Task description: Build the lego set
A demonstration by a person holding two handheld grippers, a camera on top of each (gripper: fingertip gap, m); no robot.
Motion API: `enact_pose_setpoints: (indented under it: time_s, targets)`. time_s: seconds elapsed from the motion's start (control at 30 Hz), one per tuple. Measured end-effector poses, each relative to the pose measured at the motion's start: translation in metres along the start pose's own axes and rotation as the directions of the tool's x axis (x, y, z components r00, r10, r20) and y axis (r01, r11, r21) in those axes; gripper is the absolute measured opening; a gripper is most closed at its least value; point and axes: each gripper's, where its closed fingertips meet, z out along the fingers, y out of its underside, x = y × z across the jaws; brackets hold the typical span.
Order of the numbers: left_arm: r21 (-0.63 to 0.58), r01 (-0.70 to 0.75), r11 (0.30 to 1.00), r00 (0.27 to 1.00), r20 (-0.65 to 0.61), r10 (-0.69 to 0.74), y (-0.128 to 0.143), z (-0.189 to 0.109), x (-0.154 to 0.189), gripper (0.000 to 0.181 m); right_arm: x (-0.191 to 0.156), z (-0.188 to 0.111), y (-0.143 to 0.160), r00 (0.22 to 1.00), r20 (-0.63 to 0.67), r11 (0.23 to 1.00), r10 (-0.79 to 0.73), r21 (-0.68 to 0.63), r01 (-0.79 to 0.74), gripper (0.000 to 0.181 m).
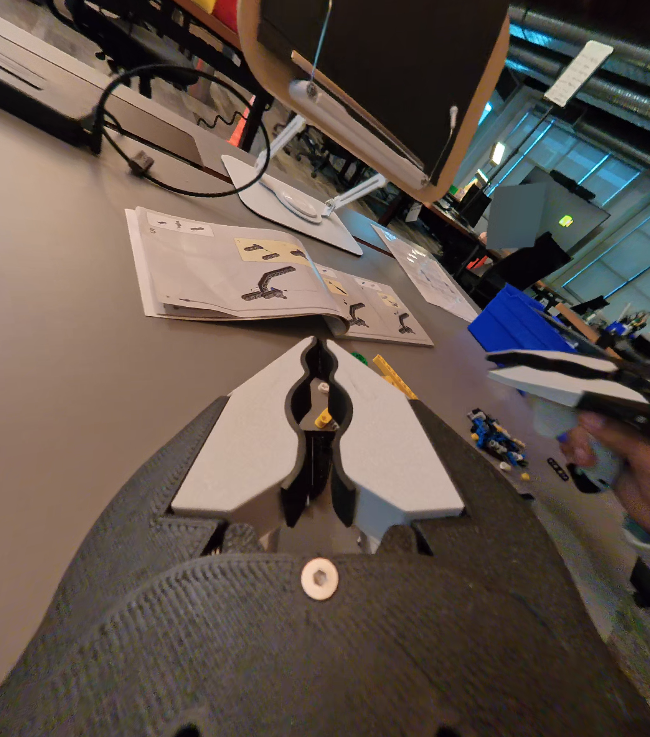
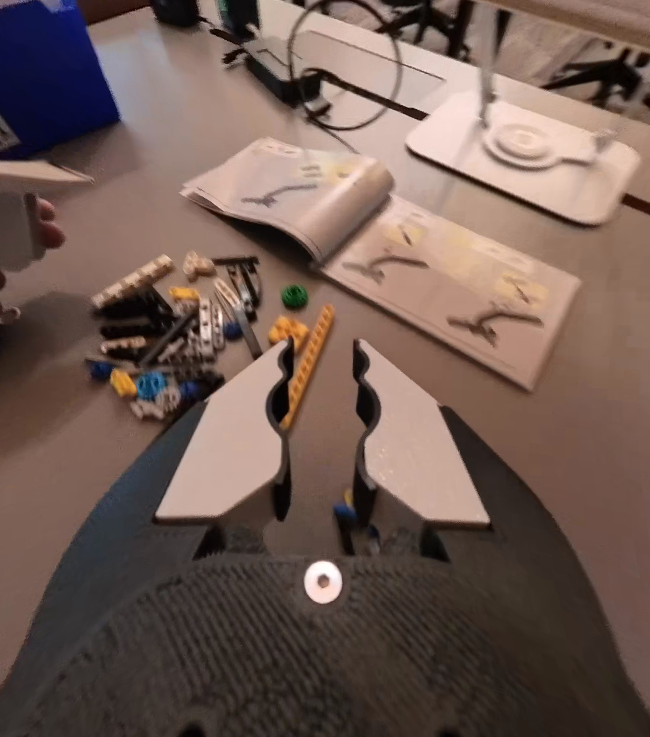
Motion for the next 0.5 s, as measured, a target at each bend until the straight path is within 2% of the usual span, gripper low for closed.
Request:
enact_pose_setpoints:
  time_s: [0.1,0.13,0.27,0.43,0.5]
  targets:
    - [0.02,0.052,0.998,0.999,-0.003,-0.052,-0.005,-0.003,-0.008,0.0,-0.016,0.056,-0.036,0.994,0.078,0.997,-0.082,0.0,0.082,0.04]
    - [0.026,0.07,0.997,0.998,-0.007,-0.07,-0.007,-0.003,-0.011,0.0,-0.019,0.077,-0.046,0.989,0.103,0.994,-0.109,-0.014,0.111,0.051]
    - [0.04,0.111,0.993,0.994,-0.011,-0.111,-0.011,-0.005,-0.019,0.0,-0.019,0.147,-0.06,0.974,0.157,0.968,-0.166,-0.164,0.191,0.074]
    - [0.055,0.094,0.994,0.995,0.009,-0.095,-0.016,-0.006,-0.028,0.0,-0.014,0.187,-0.053,0.987,0.151,0.967,-0.057,-0.236,0.091,0.102]
    - [0.06,0.122,0.991,0.993,-0.01,-0.121,-0.016,-0.006,-0.028,0.0,-0.011,0.194,-0.046,0.99,0.132,0.958,-0.046,-0.274,0.081,0.103]
